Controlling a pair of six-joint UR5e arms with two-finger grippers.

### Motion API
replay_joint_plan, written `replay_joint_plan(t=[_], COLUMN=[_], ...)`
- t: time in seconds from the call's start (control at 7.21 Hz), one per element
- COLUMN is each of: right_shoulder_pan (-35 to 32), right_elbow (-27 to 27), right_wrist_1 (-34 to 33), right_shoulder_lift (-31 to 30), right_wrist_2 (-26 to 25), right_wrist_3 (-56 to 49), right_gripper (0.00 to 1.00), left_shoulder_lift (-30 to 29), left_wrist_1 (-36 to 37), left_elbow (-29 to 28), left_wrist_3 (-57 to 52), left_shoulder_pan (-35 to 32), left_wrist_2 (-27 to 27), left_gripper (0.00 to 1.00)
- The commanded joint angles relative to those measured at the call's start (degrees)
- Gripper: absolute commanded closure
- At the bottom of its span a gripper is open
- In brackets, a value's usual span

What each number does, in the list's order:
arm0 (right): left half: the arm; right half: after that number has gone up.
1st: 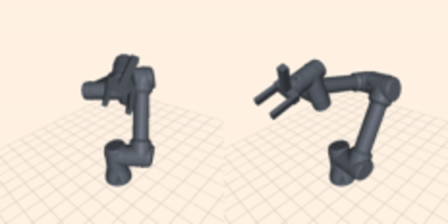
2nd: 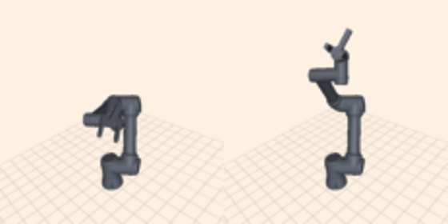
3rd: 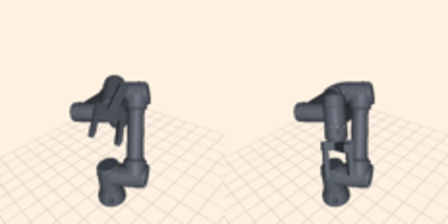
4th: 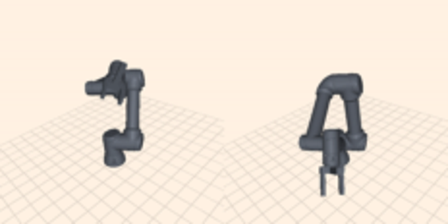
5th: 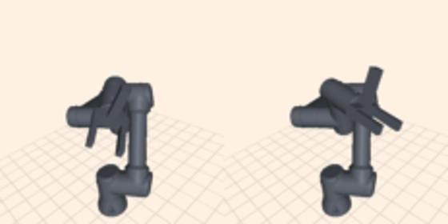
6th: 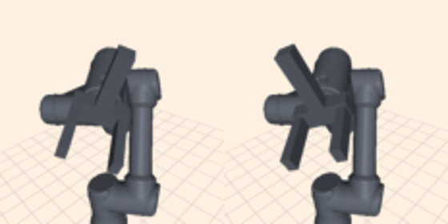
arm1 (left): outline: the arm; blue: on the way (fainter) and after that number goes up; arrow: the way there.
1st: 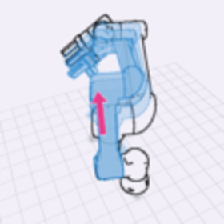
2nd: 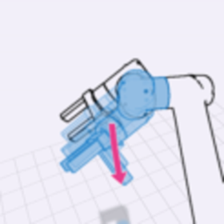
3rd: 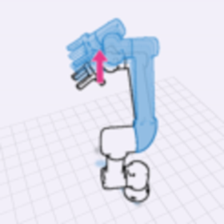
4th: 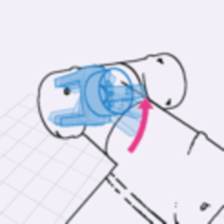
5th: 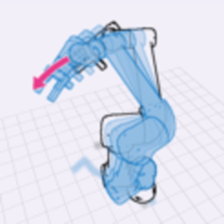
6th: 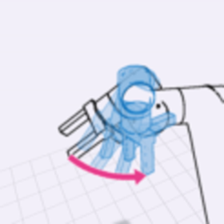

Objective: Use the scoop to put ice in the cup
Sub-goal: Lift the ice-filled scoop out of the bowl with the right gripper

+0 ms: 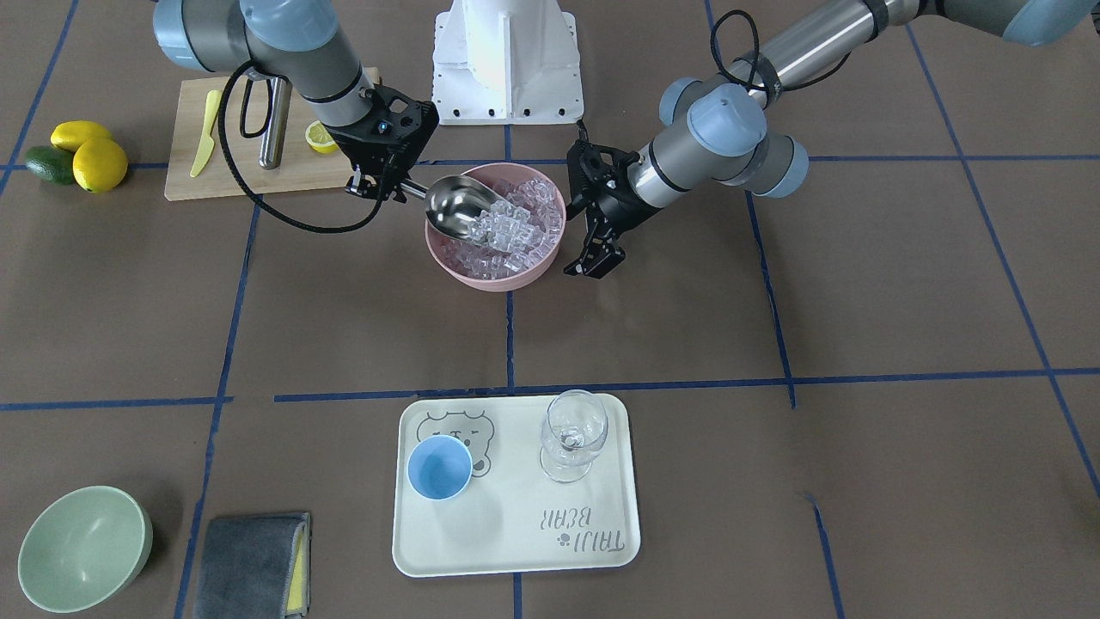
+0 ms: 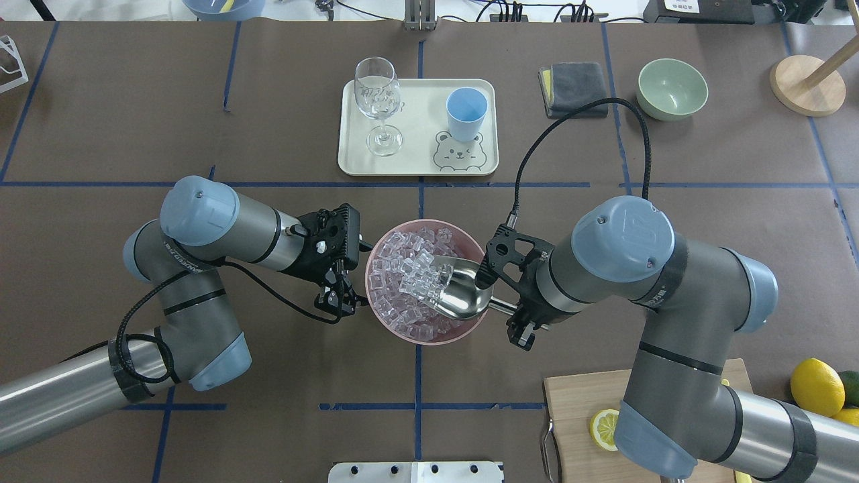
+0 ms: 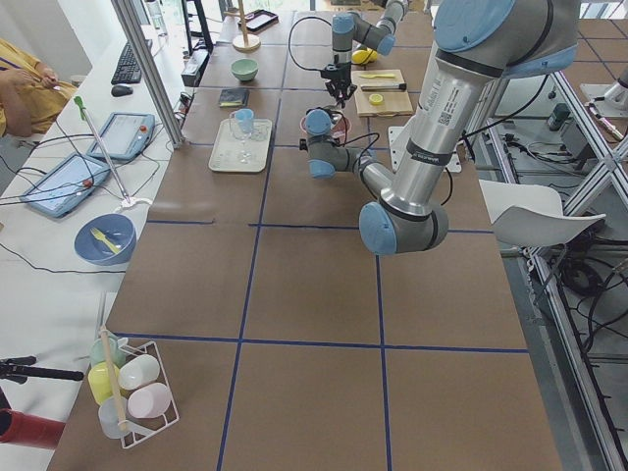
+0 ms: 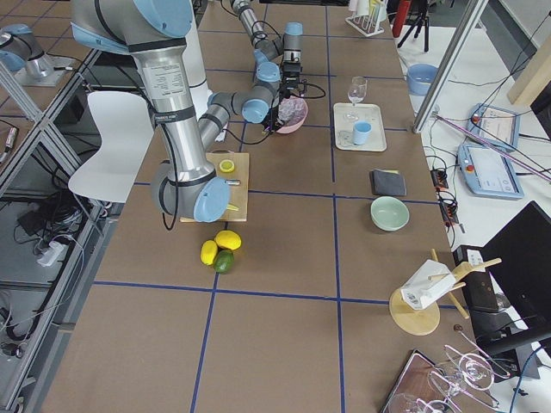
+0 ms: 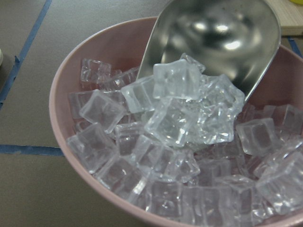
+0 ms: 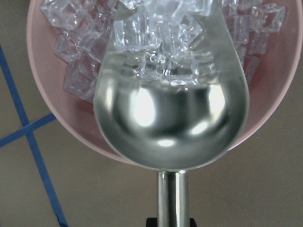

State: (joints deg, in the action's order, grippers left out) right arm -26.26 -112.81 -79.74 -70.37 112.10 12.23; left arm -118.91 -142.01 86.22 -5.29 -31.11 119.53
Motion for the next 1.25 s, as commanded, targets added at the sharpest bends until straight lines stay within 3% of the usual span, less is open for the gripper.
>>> replay_joint_plan(t=[0.0,0.28,1.11], right_shoulder_pan=[-0.02,-0.11,-0.63], right_elbow=[-0.04,-0.13,-5.83], right_wrist_1=[4.21,9.67,9.78], right_shoulder_lift=[-1.25,-3.36,-6.27], right_wrist_2=[0.04,0.31,0.13], right_wrist_3=[2.09,3.50,10.94], right_gripper=[1.00,1.00,1.00], left_shoulder_lift=[0.00,0.00,0.09], left_wrist_1=[0.07,0.07,0.07], left_elbow=[0.00,0.00,0.00], left_wrist_3=[-0.07,-0.07,0.02], left_shoulder_pan=[0.00,0.00,-0.61], left_wrist_2=[0.00,0.00,0.00], left_gripper=[0.00,0.00,0.00])
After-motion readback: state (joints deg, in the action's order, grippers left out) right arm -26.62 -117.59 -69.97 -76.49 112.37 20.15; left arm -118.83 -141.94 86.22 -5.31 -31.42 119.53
